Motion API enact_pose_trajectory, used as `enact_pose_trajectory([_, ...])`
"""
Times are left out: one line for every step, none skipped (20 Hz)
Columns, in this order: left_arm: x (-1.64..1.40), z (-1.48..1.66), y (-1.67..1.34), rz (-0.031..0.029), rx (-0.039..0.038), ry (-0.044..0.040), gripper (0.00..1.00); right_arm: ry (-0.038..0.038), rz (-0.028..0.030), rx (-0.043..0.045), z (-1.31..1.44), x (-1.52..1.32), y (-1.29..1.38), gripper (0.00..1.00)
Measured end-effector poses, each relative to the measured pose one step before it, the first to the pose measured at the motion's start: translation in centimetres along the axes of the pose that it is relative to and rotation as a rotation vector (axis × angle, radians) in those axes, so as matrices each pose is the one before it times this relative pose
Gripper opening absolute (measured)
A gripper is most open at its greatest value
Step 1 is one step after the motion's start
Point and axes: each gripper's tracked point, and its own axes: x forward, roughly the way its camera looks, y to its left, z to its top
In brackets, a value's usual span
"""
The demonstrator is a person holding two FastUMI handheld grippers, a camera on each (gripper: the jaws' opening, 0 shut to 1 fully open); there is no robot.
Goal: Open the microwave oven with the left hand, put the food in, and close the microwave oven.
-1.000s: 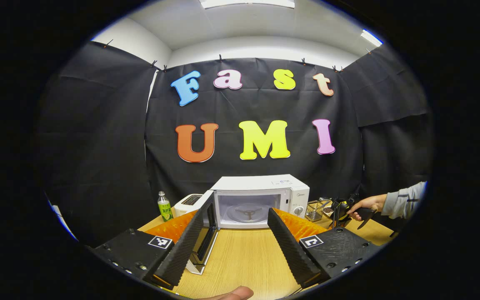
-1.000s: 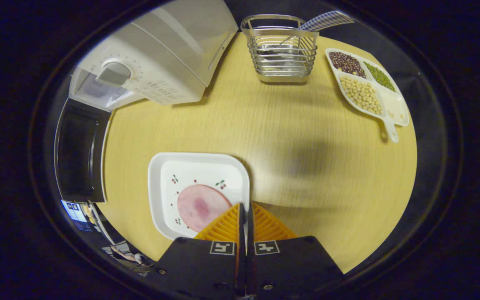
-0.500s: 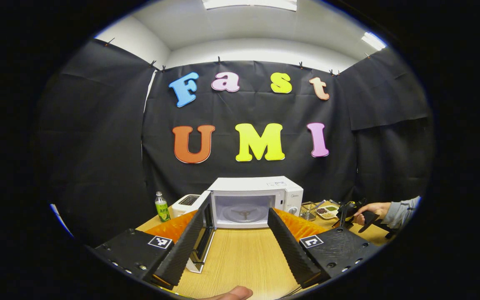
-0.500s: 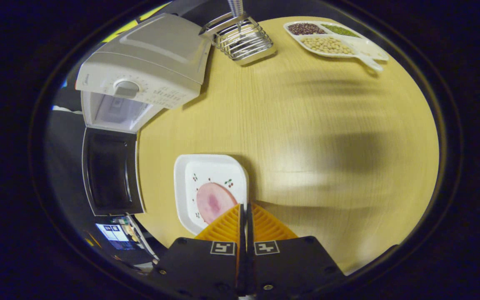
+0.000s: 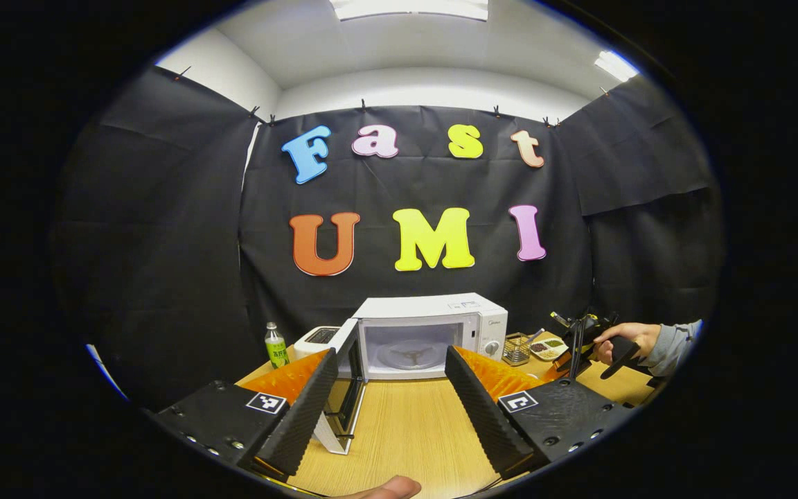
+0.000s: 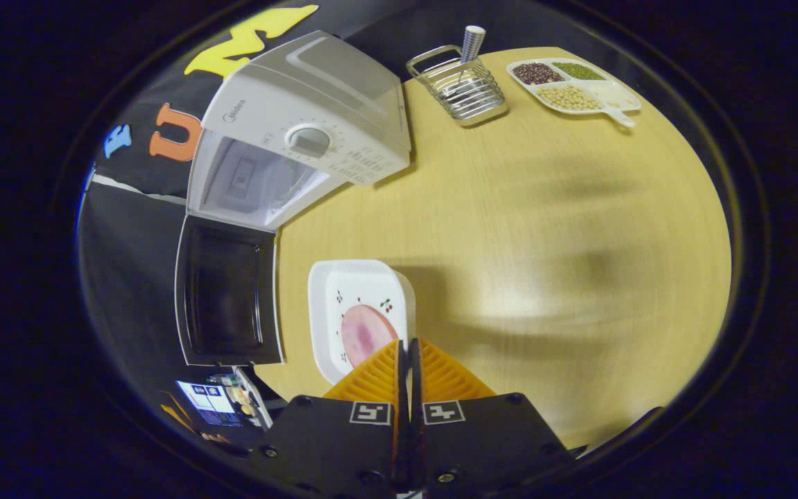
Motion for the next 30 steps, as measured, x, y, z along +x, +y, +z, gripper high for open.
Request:
enact_pose_trajectory([-0.137,-0.084,0.538,0.0055,0.00009,-0.00081,0.95,-0.01348,0.01268,0.01143,-0.037,0.379,1.073,0.04])
enact_pose_trajectory([-0.157,-0.193,0.549,0.00531,-0.00031,0.00224,0.95,-0.02283,0.00538,0.0168,-0.104,0.64,1.074,0.04])
enact_pose_trajectory([-0.158,-0.146,0.386,0.00299,0.00031,0.00616,0.95,-0.02313,0.00067,0.00805,0.091,0.71,0.843,0.04])
enact_pose_trajectory([-0.167,-0.289,0.437,0.00491,0.00065,0.00676,0.95,-0.02024,0.00048,0.01513,-0.066,0.584,0.854,0.04])
enact_pose_trajectory([-0.28,-0.134,0.486,0.00703,0.00436,0.00579,0.95,-0.01345,0.004,0.01879,-0.124,0.638,0.875,0.04])
enact_pose_trajectory([-0.212,-0.067,0.59,0.00921,0.00615,0.00039,0.95,-0.01446,0.01061,0.02386,-0.201,0.267,1.16,0.04])
enact_pose_trajectory([-0.261,-0.058,0.518,0.00768,0.0054,-0.00101,0.95,-0.01214,0.013,0.01356,-0.108,0.549,1.039,0.04])
enact_pose_trajectory([-0.297,-0.117,0.285,0.00452,0.00312,0.0011,0.95,-0.01142,0.00987,0.00465,-0.239,0.705,0.985,0.04])
enact_pose_trajectory([-0.252,-0.148,0.228,0.00356,0.00151,-0.00005,0.95,-0.0094,0.00572,0.00511,-0.146,0.679,0.753,0.04])
enact_pose_trajectory([-0.07,-0.274,0.376,0.00319,0.00186,0.00405,0.95,-0.00981,0.01061,0.01275,-0.4,0.501,0.835,0.04])
enact_pose_trajectory([-0.103,-0.188,0.239,0.00597,0.00116,0.00274,0.95,-0.01243,0.01219,0.02385,-0.082,0.57,0.888,0.04])
enact_pose_trajectory([-0.145,-0.058,0.355,0.00558,0.001,0.0022,0.95,-0.00988,0.01349,0.02664,-0.219,0.783,1.173,0.04])
enact_pose_trajectory([-0.123,-0.167,0.376,0.00458,-0.00117,0.00188,0.95,-0.00741,0.01028,0.02414,-0.151,0.634,0.789,0.04])
enact_pose_trajectory([0.01,-0.135,0.204,0.00262,-0.00252,-0.00041,0.95,-0.01218,0.01036,0.02207,-0.075,0.655,0.733,0.04])
enact_pose_trajectory([0.007,-0.119,0.246,0.0019,-0.00374,0.001,0.95,-0.02263,0.02198,0.02455,0.163,0.767,0.805,0.04])
enact_pose_trajectory([-0.02,-0.273,0.297,0.00362,-0.00666,0.00234,0.95,-0.02961,0.02906,0.03529,0.244,0.775,1.052,0.04])
enact_pose_trajectory([-0.015,-0.17,0.196,0.00133,-0.0075,0.00155,0.95,-0.03247,0.0282,0.03817,0.321,0.812,0.844,0.04])
enact_pose_trajectory([-0.119,-0.175,0.25,0.00136,-0.0064,0.00408,0.95,-0.03221,0.01665,0.03063,0.202,0.864,0.618,0.04])
enact_pose_trajectory([0.019,-0.284,0.196,0.0021,-0.00389,0.00435,0.95,-0.03277,0.00339,0.01641,0.347,0.952,0.387,0.04])
enact_pose_trajectory([0.096,-0.117,0.235,0.00275,-0.00244,0.00443,0.95,-0.03232,0.00423,0.00761,0.371,0.833,0.476,0.04])
enact_pose_trajectory([0.09,0.013,0.166,0.00096,-0.00201,0.00022,0.95,-0.02398,0.00127,0.01135,0.341,0.812,0.378,0.04])
enact_pose_trajectory([0.015,-0.142,0.058,-0.00043,-0.00203,0.0003,0.95,-0.0169,0.00195,0.022,0.188,0.768,0.546,0.04])
enact_pose_trajectory([0.061,-0.063,0.172,-0.00036,-0.00092,-0.00115,0.95,-0.01274,0.0039,0.02864,0.224,0.796,0.537,0.04])
enact_pose_trajectory([0.004,-0.13,0.159,0.00036,-0.00021,-0.00032,0.95,-0.01119,0.00114,0.03035,0.231,0.757,0.537,0.04])
enact_pose_trajectory([0.106,-0.27,0.09,0.00158,-0.00064,0.00173,0.95,-0.01766,0.00333,0.03243,0.311,0.862,0.63,0.04])
enact_pose_trajectory([0.096,-0.29,0.215,0.00177,-0.00166,0.00328,0.95,-0.02251,-0.00224,0.02269,0.282,0.88,0.563,0.04])
enact_pose_trajectory([0.202,-0.383,0.161,0.00228,-0.00332,0.00725,0.95,-0.02899,0.00019,0.02356,0.424,0.948,0.553,0.04])
enact_pose_trajectory([0.241,-0.337,0.123,0.00276,-0.00451,0.00915,0.95,-0.02483,-0.00027,0.02529,0.289,0.903,0.498,0.04])
enact_pose_trajectory([0.211,-0.256,0.185,0.00102,-0.00447,0.00616,0.95,-0.03254,0.0059,0.03577,0.366,0.894,0.595,0.04])
enact_pose_trajectory([0.158,-0.138,0.162,0.00069,-0.00396,0.00528,0.95,-0.02277,0.00179,0.03048,0.236,0.92,0.549,0.04])
